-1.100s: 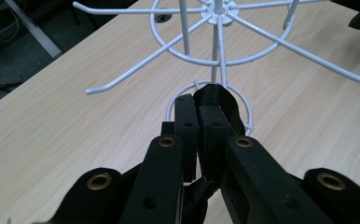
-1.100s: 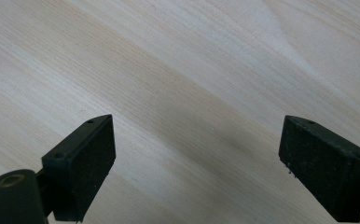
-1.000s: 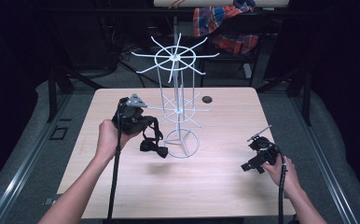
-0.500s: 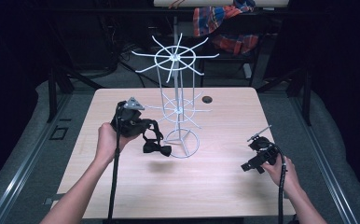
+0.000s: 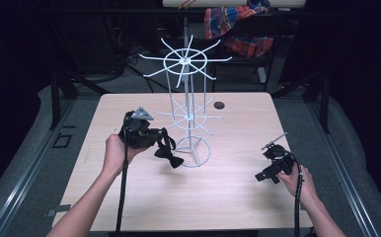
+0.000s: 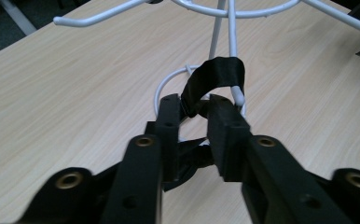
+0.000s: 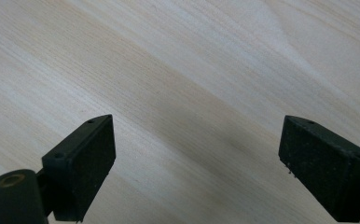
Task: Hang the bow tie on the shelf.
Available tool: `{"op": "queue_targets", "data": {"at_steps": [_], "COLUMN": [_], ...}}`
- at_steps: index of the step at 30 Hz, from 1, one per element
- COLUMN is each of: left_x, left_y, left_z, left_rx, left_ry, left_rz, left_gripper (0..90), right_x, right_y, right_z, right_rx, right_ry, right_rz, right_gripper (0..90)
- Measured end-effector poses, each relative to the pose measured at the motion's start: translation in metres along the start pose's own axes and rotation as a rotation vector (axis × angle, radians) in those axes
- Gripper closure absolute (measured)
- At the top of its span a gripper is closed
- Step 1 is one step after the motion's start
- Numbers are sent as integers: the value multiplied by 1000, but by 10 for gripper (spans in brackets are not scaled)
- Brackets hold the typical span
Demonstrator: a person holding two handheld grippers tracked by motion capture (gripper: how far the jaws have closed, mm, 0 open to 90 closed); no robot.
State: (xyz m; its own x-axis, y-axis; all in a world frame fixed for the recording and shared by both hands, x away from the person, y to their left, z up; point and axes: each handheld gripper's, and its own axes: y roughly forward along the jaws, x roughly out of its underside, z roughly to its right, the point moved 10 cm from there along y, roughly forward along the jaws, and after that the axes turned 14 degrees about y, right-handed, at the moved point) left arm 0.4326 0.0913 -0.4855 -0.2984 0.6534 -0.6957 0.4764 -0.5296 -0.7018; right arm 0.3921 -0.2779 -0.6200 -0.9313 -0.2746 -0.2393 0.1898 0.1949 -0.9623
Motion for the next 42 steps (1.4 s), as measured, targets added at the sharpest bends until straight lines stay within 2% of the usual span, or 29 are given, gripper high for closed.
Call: {"op": "queue_targets", "data": {"at_steps": [2, 3, 4, 5, 8, 17, 23, 26, 27, 29, 31, 38, 39, 41, 42], "left_x": [1, 2, 2, 3, 5, 11, 17, 20, 22, 25, 30, 49, 52, 57, 63], "left_y": [0, 0, -1, -2, -4, -15, -26, -34, -37, -42, -48, -63, -64, -68, -70], "left_z": [0, 0, 0, -1, -2, -1, 0, -2, -2, -2, -3, -1, 0, 1, 3], "left_rx": [0, -1, -3, -19, -31, -47, -62, -75, -83, -92, -114, -140, -140, -148, -156], "left_ry": [-5, -11, -16, -26, -27, -30, -27, -34, -36, -39, -35, -62, -67, -73, -84], "left_rz": [-6, -5, -5, -9, -17, -26, -29, -26, -27, -24, -34, -56, -59, -62, -71], "left_gripper": [594, 594, 558, 479, 379, 201, 156, 141, 141, 123, 122, 68, 58, 48, 35], "right_x": [0, 0, 0, 0, 0, -1, -1, -2, -3, -2, -2, -3, -5, -4, -3], "right_y": [0, 0, 0, 0, 0, 1, 0, -1, 0, -3, -3, -5, -3, -5, -7], "right_z": [0, 0, 0, 0, 0, -1, -2, -3, -5, -2, -2, -2, -4, -3, -4], "right_rx": [1, 1, 1, 1, -4, -8, -11, -16, -27, -14, -16, -12, -27, -18, -27], "right_ry": [0, 0, 0, -1, 0, 5, 9, 26, 42, 14, 22, 22, 40, 28, 38], "right_rz": [0, 0, 0, 0, -1, 3, 8, 27, 52, 17, 25, 34, 59, 44, 41], "right_gripper": [104, 104, 104, 104, 104, 104, 104, 104, 104, 103, 103, 102, 102, 102, 102]}}
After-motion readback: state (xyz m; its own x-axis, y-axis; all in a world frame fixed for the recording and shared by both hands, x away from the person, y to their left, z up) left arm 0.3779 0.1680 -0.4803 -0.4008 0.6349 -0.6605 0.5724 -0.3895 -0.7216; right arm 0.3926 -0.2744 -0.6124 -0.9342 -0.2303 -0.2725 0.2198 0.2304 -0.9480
